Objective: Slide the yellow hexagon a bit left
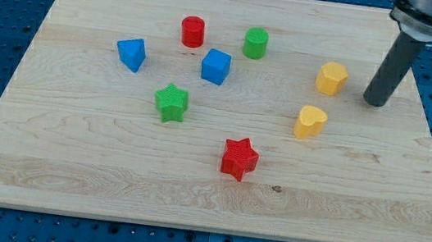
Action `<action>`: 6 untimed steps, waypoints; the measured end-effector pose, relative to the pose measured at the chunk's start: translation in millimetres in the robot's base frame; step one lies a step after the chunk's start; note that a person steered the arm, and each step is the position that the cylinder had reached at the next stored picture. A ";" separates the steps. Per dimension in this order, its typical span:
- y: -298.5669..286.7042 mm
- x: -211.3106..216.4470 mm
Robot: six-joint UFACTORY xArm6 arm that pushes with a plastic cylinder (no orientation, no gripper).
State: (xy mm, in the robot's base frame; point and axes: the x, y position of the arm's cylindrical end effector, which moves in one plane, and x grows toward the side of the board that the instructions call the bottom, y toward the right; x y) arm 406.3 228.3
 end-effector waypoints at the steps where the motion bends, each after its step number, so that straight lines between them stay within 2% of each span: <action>1: -8.6 -27.0; 5: -67.1 -28.9; 6: -66.6 -28.9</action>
